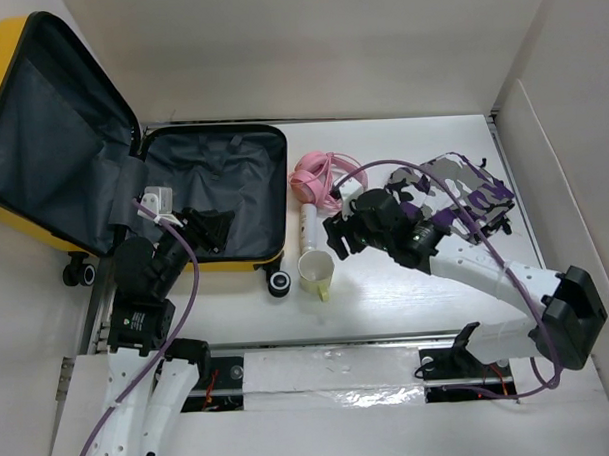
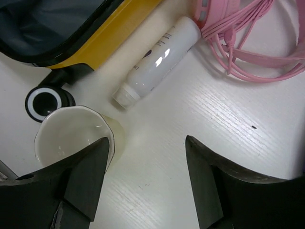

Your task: Pack the luggage

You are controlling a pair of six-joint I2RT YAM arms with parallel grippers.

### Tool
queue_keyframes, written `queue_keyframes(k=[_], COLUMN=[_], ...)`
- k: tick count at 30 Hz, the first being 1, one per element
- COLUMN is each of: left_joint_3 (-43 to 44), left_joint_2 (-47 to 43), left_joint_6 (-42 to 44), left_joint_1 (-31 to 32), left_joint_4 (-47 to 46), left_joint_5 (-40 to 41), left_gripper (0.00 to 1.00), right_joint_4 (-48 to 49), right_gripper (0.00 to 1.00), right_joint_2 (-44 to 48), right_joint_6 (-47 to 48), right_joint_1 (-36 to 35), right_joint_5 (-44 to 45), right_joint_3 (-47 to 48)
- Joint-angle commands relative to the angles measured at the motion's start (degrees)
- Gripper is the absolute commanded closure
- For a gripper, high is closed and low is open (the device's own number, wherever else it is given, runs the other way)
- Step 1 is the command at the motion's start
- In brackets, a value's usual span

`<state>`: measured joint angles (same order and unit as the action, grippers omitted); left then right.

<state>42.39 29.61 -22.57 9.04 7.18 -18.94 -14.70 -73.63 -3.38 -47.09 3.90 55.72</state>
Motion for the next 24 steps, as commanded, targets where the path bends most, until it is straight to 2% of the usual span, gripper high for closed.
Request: queue_keyframes(k=[1, 9, 12, 14, 16, 17, 19, 23, 24], left_joint_3=[1.3, 1.5, 1.5, 1.4, 1.6, 1.6, 1.6, 1.7, 1.9], left_joint_2=[-1.0, -1.3, -1.2, -1.9, -1.9, -1.7, -2.4, -2.5, -2.4], left_joint_6=[0.2, 0.2, 0.3, 0.3, 0.4, 0.4, 0.4, 0.3, 0.2], left_joint_1=[0.1, 0.1, 0.1, 0.1, 0.1, 0.1, 0.1, 0.1, 0.1], left_joint_4=[-1.9, -1.7, -1.6, -1.6, -1.5, -1.5, -1.3, -1.0, -1.0], left_joint_5=[0.6, 1.0, 1.0, 1.1, 1.2, 1.4, 1.4, 2.3, 2.4], left_gripper=[0.57, 0.57, 0.58, 0.58, 0.58, 0.59, 0.59, 0.59, 0.59], right_joint_4=[1.8, 2.0, 3.6, 4.4, 5.2, 5.6, 5.8, 3.8, 4.4], right_gripper=[0.29, 0.35, 0.44, 0.67, 0.96, 1.0, 1.0, 1.0, 1.0], right_joint_2=[-3.4, -10.2, -12.1, -14.1, -14.7, -14.4, -13.2, -3.8, -2.1], right_joint_6=[0.7, 0.3, -0.1, -0.1, 0.0, -0.1, 0.2, 1.4, 1.5], right_joint_1=[-1.6, -2.1, -2.1, -2.1, -2.1, -2.1, -2.1, -2.1, -2.1], right_joint_5=[-2.1, -5.7, -7.8, -8.6, -8.6, -8.2, -6.6, -4.2, -1.3], right_joint_3=[3.9, 4.6, 4.0, 4.4, 5.0, 5.1, 5.8, 8.8, 10.0])
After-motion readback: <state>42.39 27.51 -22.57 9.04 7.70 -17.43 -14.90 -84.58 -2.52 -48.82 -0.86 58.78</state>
